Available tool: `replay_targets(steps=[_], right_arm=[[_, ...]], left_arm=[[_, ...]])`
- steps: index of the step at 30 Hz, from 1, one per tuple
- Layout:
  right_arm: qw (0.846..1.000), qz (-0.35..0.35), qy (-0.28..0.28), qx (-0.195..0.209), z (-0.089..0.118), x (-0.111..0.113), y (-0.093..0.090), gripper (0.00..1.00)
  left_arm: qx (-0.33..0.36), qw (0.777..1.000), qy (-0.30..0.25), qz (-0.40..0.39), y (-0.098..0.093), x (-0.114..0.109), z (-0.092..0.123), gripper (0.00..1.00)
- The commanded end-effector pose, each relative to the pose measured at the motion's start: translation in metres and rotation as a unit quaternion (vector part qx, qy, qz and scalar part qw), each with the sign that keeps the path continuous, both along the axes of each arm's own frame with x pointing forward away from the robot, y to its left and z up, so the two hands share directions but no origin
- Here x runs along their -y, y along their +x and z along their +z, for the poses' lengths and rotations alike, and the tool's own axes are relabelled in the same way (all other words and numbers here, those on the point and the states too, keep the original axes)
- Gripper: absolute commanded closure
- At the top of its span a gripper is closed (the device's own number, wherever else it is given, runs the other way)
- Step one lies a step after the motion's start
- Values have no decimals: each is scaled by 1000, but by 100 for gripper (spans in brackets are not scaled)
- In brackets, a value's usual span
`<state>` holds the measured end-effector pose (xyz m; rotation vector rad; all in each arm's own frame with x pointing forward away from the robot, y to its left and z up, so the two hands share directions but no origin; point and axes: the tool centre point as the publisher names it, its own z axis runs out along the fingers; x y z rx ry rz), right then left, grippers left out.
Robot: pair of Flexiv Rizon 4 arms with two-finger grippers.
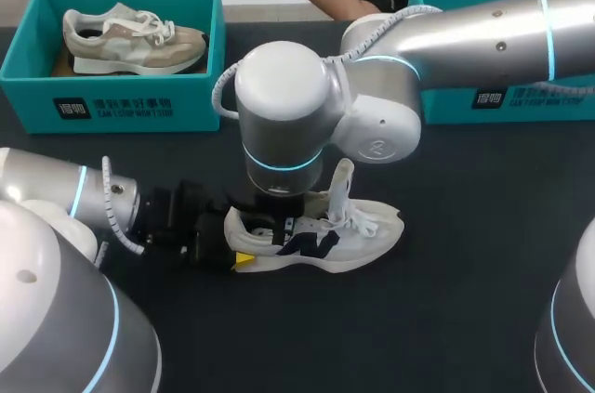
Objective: Take the shoe out of the shoebox, open the shoe tongue, remove and reinsert the insole, then place the shoe into the shoebox
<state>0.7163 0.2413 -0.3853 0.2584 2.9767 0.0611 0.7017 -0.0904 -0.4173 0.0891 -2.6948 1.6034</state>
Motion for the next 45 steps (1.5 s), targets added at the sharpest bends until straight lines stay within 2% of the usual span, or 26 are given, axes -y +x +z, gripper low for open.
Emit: replay_targets(steps=[1,7,17,25,30,41,45], right_arm=[[1000,-2,7,16,21,11,-4,100],[999,-7,11,30,36,19,0,100],[997,-44,29,52,46,38,3,100],[994,-20,88,57,58,15,11,100],[994,-5,88,60,67,5,14,100],[995,-4,70,68,79,11,21,100],[994,5,87,63,81,3,20,100]], left_arm=[[-1,1000,2,0,-2,2,-3,100],[-1,1000,2,0,-2,2,-3,100],[-1,1000,2,0,-2,2,-3,100],[-1,1000,2,0,-2,2,-3,100],[-1,1000,2,0,-2,2,-3,100],[-1,1000,2,0,-2,2,-3,100],[-1,1000,2,0,-2,2,-3,100]])
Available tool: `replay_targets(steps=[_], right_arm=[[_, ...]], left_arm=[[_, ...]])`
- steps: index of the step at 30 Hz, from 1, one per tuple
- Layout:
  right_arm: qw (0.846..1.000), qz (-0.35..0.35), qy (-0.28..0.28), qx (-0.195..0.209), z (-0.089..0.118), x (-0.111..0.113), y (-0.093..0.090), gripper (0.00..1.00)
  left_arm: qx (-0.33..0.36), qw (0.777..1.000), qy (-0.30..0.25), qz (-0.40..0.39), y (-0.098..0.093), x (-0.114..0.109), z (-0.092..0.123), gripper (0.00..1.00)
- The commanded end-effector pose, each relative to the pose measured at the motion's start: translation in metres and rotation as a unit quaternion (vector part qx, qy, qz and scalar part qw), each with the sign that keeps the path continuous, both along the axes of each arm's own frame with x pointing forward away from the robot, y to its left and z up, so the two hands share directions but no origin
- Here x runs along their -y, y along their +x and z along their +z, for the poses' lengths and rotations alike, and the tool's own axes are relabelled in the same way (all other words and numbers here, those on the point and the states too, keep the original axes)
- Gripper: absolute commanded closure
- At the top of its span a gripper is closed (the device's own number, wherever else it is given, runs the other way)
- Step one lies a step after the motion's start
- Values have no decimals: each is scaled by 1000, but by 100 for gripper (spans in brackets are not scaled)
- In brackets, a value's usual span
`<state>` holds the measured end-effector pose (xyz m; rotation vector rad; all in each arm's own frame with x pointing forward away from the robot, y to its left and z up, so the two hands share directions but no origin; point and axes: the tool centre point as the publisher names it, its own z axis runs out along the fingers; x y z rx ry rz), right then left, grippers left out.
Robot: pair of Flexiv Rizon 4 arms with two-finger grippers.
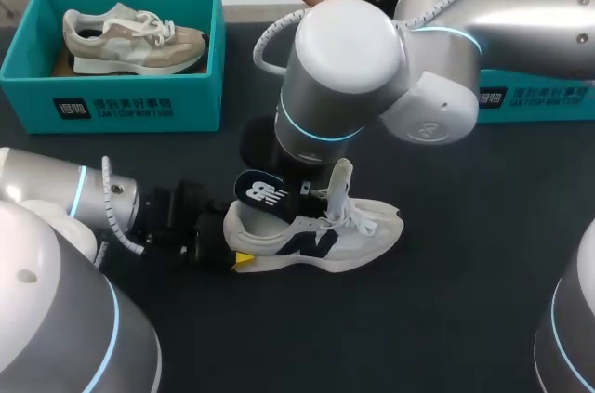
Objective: Take the shoe out of the shoebox, open the shoe tongue, remove and reinsert the insole, then place the shoe into the shoebox
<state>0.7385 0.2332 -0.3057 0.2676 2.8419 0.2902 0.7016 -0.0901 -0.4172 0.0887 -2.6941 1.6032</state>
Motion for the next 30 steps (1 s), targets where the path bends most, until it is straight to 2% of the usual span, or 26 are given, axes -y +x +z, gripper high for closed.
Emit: replay_targets(steps=[1,11,16,21,22,23,24,26,30], right_arm=[[1000,15,14,-7,2,-9,-3,100],[997,60,40,-32,6,-46,-14,100],[996,66,41,-42,7,-51,-14,100],[995,57,50,-69,4,-49,-16,100],[994,58,51,-74,5,-48,-16,94],[994,59,47,-82,6,-48,-17,67],[993,57,46,-87,7,-48,-17,0],[992,57,49,-98,10,-46,-18,0],[986,47,62,-151,13,-42,-16,0]], left_arm=[[0,1000,2,0,-2,2,-3,100],[0,1000,2,0,-2,2,-3,100],[0,1000,2,0,-2,2,-3,100],[0,1000,2,0,-2,2,-3,100],[0,1000,2,0,-2,2,-3,100],[0,1000,2,0,-2,2,-3,100],[0,1000,2,0,-2,2,-3,100],[0,1000,2,0,-2,2,-3,100],[0,1000,2,0,-2,2,-3,100]])
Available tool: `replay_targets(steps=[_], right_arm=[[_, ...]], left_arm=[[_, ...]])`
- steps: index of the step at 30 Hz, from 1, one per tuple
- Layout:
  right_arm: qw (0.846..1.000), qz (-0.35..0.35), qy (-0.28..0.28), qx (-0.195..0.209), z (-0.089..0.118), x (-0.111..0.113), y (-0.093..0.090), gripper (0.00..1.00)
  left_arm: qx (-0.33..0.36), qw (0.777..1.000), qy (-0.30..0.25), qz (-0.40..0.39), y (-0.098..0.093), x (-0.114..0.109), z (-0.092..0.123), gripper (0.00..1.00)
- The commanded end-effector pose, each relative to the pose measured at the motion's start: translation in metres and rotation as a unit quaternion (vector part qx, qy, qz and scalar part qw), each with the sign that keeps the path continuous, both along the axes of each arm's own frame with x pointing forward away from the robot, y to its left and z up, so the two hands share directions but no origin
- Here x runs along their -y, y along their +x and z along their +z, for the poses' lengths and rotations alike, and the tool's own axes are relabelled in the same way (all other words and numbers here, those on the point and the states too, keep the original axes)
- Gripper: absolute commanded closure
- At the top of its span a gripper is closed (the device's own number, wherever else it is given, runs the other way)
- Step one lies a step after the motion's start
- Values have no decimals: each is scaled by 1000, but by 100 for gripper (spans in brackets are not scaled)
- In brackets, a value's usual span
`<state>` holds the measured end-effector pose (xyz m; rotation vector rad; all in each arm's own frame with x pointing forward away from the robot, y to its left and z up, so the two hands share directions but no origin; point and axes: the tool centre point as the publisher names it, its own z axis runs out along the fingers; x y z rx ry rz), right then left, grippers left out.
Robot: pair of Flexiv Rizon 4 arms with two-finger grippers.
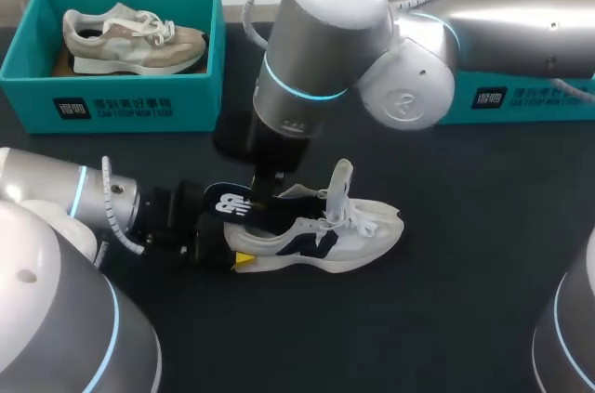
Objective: Take the shoe out of the shoebox, open the shoe tongue, remove and reinsert the insole, then place the shoe into the shoebox
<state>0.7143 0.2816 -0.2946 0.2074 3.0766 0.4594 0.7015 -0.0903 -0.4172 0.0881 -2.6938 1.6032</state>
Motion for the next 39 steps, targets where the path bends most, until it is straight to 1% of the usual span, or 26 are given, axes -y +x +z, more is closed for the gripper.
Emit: replay_targets(steps=[1,5,11,13,17,21,23,25,26,39], right_arm=[[999,5,5,-50,2,8,9,0],[994,20,0,-111,2,10,12,0],[984,45,-16,-169,-2,9,13,0],[980,56,-2,-189,-5,8,10,0],[973,73,2,-218,-11,6,2,0],[966,86,35,-240,-12,3,-4,0],[962,94,30,-253,-14,4,-9,0],[961,95,27,-259,-15,5,-10,0],[963,86,24,-255,-15,5,-10,0],[963,86,24,-255,-15,5,-10,0]], left_arm=[[0,1000,2,0,-2,2,-3,100],[0,1000,2,0,-2,2,-3,100],[0,1000,2,0,-2,2,-3,100],[0,1000,2,0,-2,2,-3,100],[0,1000,2,0,-2,2,-3,100],[0,1000,2,0,-2,2,-3,100],[0,1000,2,0,-2,2,-3,100],[0,1000,2,0,-2,2,-3,100],[0,1000,2,0,-2,2,-3,100],[0,1000,2,0,-2,2,-3,100]])
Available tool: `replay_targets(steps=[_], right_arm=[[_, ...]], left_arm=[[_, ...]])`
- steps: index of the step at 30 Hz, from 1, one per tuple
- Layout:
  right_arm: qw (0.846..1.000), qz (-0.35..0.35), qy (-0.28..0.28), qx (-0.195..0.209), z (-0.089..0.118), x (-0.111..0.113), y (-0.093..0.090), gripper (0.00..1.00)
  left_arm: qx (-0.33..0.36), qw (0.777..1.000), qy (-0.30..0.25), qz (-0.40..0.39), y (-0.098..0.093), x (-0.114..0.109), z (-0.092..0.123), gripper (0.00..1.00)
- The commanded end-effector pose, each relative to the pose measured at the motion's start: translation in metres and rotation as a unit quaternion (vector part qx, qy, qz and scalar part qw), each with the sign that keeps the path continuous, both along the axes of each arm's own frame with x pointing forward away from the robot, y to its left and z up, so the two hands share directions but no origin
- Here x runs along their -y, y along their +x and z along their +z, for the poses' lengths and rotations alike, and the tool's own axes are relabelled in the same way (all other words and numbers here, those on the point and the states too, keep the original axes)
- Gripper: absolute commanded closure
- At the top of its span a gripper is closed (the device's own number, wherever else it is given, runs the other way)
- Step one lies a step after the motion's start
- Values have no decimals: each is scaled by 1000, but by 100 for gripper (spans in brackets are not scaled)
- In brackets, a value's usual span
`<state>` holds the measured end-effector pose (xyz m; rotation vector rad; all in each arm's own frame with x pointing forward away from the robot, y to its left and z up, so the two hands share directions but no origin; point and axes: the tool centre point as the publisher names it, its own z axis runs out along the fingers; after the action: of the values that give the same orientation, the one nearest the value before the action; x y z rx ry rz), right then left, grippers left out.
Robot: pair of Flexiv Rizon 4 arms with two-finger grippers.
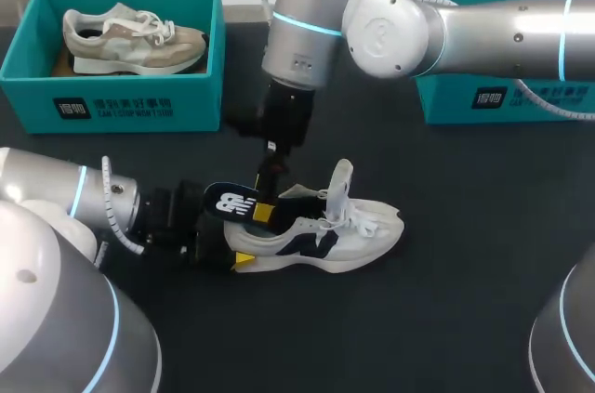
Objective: Take the shoe out of the shoebox, open the shoe tongue, remove and reinsert the insole, then place the shoe into the shoebox
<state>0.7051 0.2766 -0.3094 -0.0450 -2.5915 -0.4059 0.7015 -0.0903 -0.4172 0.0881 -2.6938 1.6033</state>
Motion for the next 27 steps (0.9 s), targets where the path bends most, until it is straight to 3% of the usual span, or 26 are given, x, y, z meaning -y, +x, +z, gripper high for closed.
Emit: replay_targets(steps=[1,8,16,22,23,24,27], right_arm=[[1000,-8,9,-5,0,1,-1,0],[997,-7,27,-68,11,4,4,0],[991,11,76,-109,4,-3,4,0],[988,37,77,-129,-5,-7,0,0],[987,43,73,-134,-6,-8,-2,6],[987,42,75,-133,-6,-8,-2,20],[987,42,76,-135,-7,-8,-4,20]], left_arm=[[0,1000,2,0,-2,2,-3,100],[0,1000,2,0,-2,2,-3,100],[0,1000,2,0,-2,2,-3,100],[0,1000,2,0,-2,2,-3,100],[0,1000,2,0,-2,2,-3,100],[0,1000,2,0,-2,2,-3,100],[0,1000,2,0,-2,2,-3,100]])
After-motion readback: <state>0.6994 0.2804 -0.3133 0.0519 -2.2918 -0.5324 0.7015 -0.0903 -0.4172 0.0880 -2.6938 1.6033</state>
